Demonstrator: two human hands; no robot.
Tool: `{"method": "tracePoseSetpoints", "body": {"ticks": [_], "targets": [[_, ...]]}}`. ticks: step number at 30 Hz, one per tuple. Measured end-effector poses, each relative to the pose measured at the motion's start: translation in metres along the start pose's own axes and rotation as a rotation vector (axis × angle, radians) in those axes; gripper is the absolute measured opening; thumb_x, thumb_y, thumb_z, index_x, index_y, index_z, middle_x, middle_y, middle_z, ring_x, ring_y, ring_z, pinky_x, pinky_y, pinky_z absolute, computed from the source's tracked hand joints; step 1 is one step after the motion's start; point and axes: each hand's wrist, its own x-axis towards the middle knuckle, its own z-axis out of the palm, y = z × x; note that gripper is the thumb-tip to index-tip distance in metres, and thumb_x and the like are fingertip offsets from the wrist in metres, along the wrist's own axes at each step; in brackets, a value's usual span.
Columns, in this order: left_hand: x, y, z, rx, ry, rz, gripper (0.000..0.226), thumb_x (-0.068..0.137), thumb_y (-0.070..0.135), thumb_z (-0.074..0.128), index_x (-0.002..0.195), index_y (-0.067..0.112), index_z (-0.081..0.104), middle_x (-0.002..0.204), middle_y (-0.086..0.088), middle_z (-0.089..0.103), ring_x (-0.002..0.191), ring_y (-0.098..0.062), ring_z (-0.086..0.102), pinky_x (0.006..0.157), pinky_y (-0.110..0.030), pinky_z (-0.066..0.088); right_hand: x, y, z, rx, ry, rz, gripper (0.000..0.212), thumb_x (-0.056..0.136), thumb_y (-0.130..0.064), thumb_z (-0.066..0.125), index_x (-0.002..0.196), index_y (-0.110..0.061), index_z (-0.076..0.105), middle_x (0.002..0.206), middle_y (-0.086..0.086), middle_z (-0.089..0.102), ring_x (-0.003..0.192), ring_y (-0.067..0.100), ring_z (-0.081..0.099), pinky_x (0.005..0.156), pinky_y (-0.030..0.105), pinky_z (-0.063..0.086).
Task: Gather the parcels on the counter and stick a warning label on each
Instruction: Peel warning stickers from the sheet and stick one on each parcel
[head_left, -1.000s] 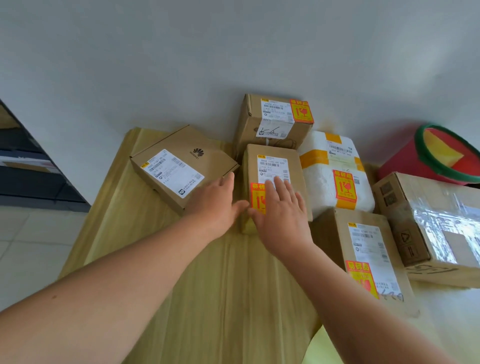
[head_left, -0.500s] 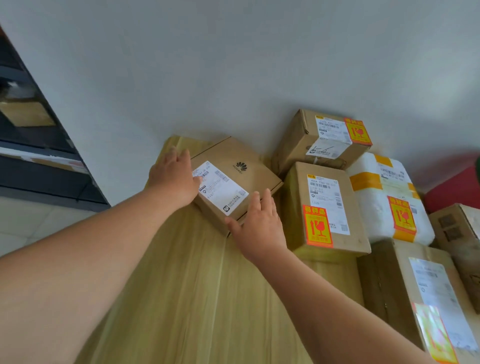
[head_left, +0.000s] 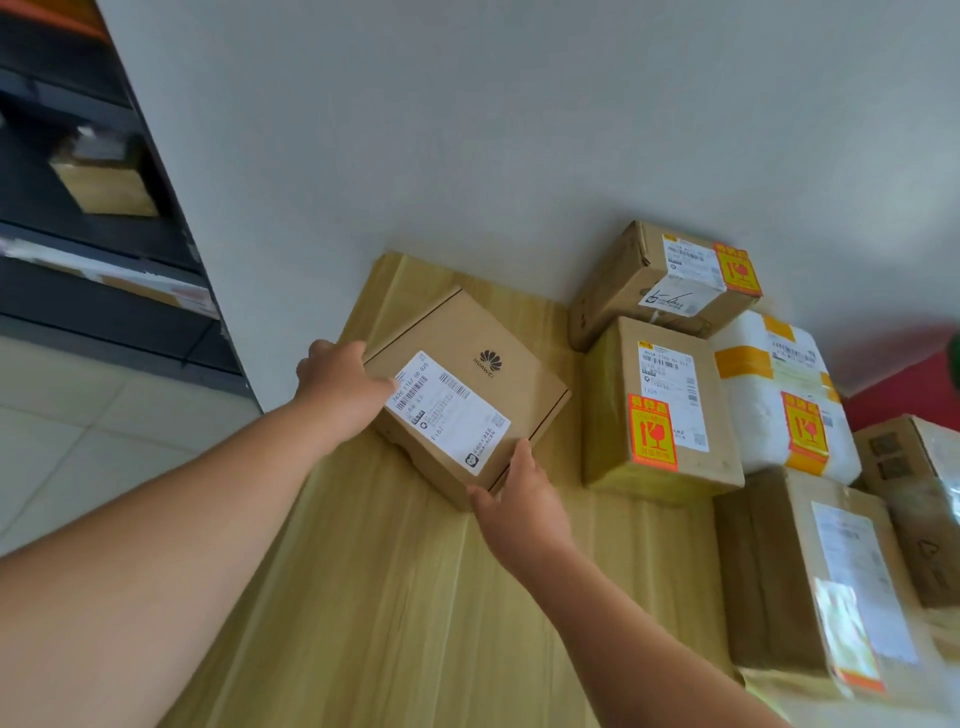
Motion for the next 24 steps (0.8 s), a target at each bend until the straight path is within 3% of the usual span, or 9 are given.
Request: {"method": "tracePoseSetpoints", "body": {"ticks": [2,5,11,19,22,24], "targets": [[-0.029,-0.014,-0.004,-0.022,0.03,-0.02,0.059,0.081,0.031,0.064,0.136,0.018,0.046,0.131,-0.01,0.035,0.123,-0.029,0.037,0.086,-0.035,0.041,-0.031,0.006,0.007,0.031,-0.019,-0.015,0.055,0.087,-0.034,0.06,0.132,-0.017,0.032,0.129,-0.006,0.048,0.091,0.014,0.052,0.072,0.027,0.041],[-0.079,-0.037,-0.011,-0.03,0.053,-0.081,0.059,0.08,0.03,0.066,0.135,0.018,0.048,0.13,-0.01,0.037,0.122,-0.03,0.039,0.094,-0.041,0.043,-0.075,0.017,0.012,0.071,-0.055,-0.06,0.059,0.086,-0.033,0.061,0.135,-0.018,0.032,0.133,-0.007,0.046,0.095,0.01,0.051,0.08,0.027,0.044],[-0.188,-0.07,-0.008,-0.023,0.052,-0.178,0.06,0.081,0.03,0.067,0.136,0.018,0.045,0.132,-0.01,0.037,0.119,-0.03,0.044,0.089,-0.039,0.044,-0.145,0.051,0.005,0.001,-0.098,-0.163,0.06,0.086,-0.031,0.061,0.135,-0.021,0.028,0.128,-0.006,0.048,0.102,0.018,0.056,0.07,0.026,0.04],[-0.277,-0.074,0.041,-0.026,0.024,-0.181,0.064,0.081,0.029,0.068,0.139,0.019,0.042,0.134,-0.011,0.038,0.118,-0.029,0.047,0.096,-0.039,0.043,-0.214,0.121,-0.01,-0.042,-0.115,-0.133,0.068,0.084,-0.031,0.059,0.142,-0.018,0.025,0.132,-0.002,0.048,0.111,0.02,0.053,0.078,0.027,0.042],[-0.279,-0.07,0.055,-0.163,-0.054,-0.114,0.068,0.084,0.015,0.062,0.145,0.019,0.033,0.143,-0.009,0.036,0.125,-0.026,0.044,0.1,-0.032,0.038,-0.237,0.142,-0.007,-0.097,-0.131,-0.14,0.063,0.087,-0.036,0.056,0.14,-0.018,0.027,0.136,-0.002,0.044,0.111,0.021,0.053,0.079,0.03,0.042],[-0.274,-0.063,0.059,-0.269,-0.104,-0.095,0.076,0.085,0.007,0.057,0.15,0.02,0.019,0.152,-0.003,0.03,0.134,-0.021,0.036,0.099,-0.026,0.031,-0.252,0.152,-0.002,-0.121,-0.216,-0.182,0.067,0.089,-0.039,0.054,0.144,-0.019,0.022,0.146,-0.003,0.037,0.119,0.02,0.049,0.087,0.03,0.04]]}}
